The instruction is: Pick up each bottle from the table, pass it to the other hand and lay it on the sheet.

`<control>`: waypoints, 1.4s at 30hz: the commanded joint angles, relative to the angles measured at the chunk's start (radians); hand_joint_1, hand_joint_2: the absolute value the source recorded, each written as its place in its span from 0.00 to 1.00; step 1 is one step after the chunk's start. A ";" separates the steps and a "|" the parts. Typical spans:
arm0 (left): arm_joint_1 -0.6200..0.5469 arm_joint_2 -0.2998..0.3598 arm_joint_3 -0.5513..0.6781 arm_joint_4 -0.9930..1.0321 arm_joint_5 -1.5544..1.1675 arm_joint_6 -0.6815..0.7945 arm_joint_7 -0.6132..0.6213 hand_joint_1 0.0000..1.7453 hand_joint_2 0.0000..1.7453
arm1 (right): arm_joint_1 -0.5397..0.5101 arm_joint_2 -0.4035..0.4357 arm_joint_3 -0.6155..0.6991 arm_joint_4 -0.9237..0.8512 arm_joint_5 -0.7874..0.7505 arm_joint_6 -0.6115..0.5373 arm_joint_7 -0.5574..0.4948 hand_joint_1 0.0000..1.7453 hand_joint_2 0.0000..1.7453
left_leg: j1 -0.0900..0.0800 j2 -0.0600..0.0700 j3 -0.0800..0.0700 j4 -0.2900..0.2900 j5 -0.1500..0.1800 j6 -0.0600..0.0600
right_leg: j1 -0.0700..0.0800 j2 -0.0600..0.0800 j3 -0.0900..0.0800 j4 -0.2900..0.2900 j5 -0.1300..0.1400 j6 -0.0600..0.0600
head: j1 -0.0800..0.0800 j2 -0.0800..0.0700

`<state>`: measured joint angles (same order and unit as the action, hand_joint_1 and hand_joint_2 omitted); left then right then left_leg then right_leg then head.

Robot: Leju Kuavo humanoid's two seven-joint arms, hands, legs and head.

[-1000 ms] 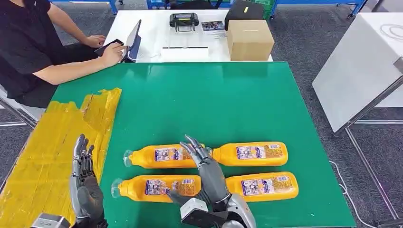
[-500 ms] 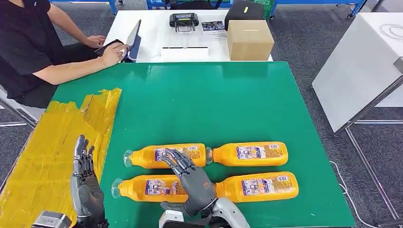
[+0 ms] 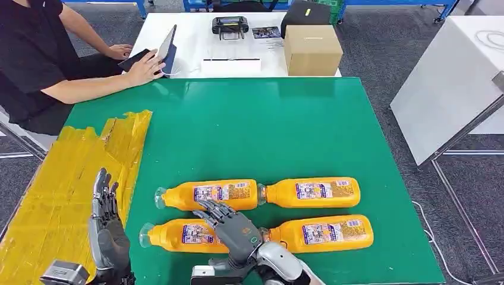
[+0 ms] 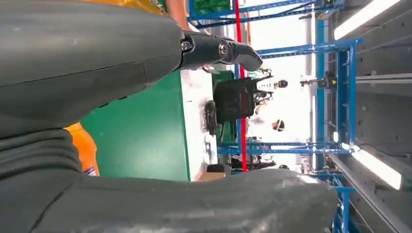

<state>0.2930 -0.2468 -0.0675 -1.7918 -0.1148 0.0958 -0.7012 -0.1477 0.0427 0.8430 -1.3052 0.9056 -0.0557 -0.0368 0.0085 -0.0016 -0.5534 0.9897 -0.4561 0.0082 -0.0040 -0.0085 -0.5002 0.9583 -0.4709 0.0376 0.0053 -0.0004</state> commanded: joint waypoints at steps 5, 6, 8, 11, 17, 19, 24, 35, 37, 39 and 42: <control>-0.014 -0.010 0.025 0.032 -0.007 -0.006 0.003 0.00 0.00 | -0.128 -0.030 0.107 0.222 0.045 0.015 0.107 0.00 1.00 | 0.000 0.001 0.002 -0.001 0.000 0.000 | 0.000 0.001 0.001 -0.001 0.000 0.000 | 0.000 0.000; -0.017 -0.010 0.028 0.036 -0.002 -0.013 0.003 0.00 0.00 | -0.142 -0.034 0.113 0.249 0.045 0.040 0.111 0.00 1.00 | 0.000 0.002 0.003 -0.001 0.000 0.000 | 0.000 0.003 0.003 -0.002 0.001 0.000 | 0.000 0.000; -0.025 -0.012 0.033 0.047 -0.002 -0.021 0.003 0.00 0.00 | -0.165 -0.028 0.123 0.311 0.033 0.083 0.108 0.00 1.00 | 0.000 0.002 0.003 -0.001 0.000 0.000 | 0.000 0.002 0.002 -0.002 0.001 0.000 | 0.000 0.000; -0.029 -0.013 0.035 0.054 0.001 -0.026 0.003 0.00 0.00 | -0.176 -0.031 0.142 0.347 0.039 0.099 0.107 0.00 1.00 | 0.000 0.001 0.004 -0.002 0.001 0.000 | 0.000 0.001 0.003 -0.003 0.001 0.000 | 0.000 0.000; -0.034 -0.013 0.036 0.058 0.007 -0.035 0.003 0.00 0.00 | -0.194 -0.032 0.167 0.379 0.021 0.145 0.091 0.00 1.00 | 0.000 0.000 0.007 -0.002 0.001 0.000 | 0.000 0.000 0.004 -0.002 0.001 0.000 | 0.000 0.000; -0.043 -0.013 0.037 0.065 0.013 -0.040 0.003 0.00 0.00 | -0.229 -0.038 0.197 0.425 -0.022 0.188 0.056 0.99 1.00 | 0.000 0.001 0.008 -0.002 0.001 0.000 | 0.000 0.000 0.004 -0.002 0.001 -0.001 | 0.000 0.000; -0.051 -0.027 0.059 0.056 0.048 -0.045 0.003 0.00 0.00 | -0.283 -0.053 0.260 0.468 -0.092 0.228 0.018 1.00 1.00 | 0.000 0.004 0.014 -0.002 0.000 -0.001 | 0.001 0.003 0.002 -0.003 0.002 -0.001 | 0.000 0.000; -0.032 -0.102 0.225 -0.043 0.277 0.121 0.003 0.00 0.00 | -0.317 -0.035 0.345 0.564 -0.251 0.216 0.064 1.00 1.00 | 0.002 0.009 0.020 -0.003 0.000 -0.001 | 0.002 0.007 0.006 -0.003 0.003 -0.004 | 0.000 0.000; -0.025 -0.102 0.237 -0.048 0.313 0.153 0.003 0.00 0.00 | -0.309 -0.025 0.330 0.577 -0.273 0.199 0.074 1.00 1.00 | 0.002 0.011 0.023 -0.002 -0.001 -0.001 | 0.002 0.009 0.008 -0.002 0.002 -0.004 | 0.000 0.000; -0.025 -0.102 0.237 -0.048 0.313 0.153 0.003 0.00 0.00 | -0.309 -0.025 0.330 0.577 -0.273 0.199 0.074 1.00 1.00 | 0.002 0.011 0.023 -0.002 -0.001 -0.001 | 0.002 0.008 0.009 -0.003 0.003 -0.004 | 0.000 0.000; -0.015 -0.102 0.252 -0.062 0.367 0.199 0.003 0.00 0.00 | -0.285 0.001 0.284 0.586 -0.314 0.142 0.090 1.00 1.00 | 0.003 0.009 0.022 -0.002 0.001 -0.001 | 0.004 0.007 0.007 -0.003 0.004 -0.004 | 0.000 0.000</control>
<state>0.2755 -0.3277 0.1034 -1.8349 0.1881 0.2411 -0.7015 -0.4939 0.0233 1.1067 -0.8774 0.6397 0.1404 0.0240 0.0114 0.0119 -0.5280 0.9886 -0.4585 0.0067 -0.0011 0.0012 -0.4909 0.9574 -0.4697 0.0336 0.0050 -0.0004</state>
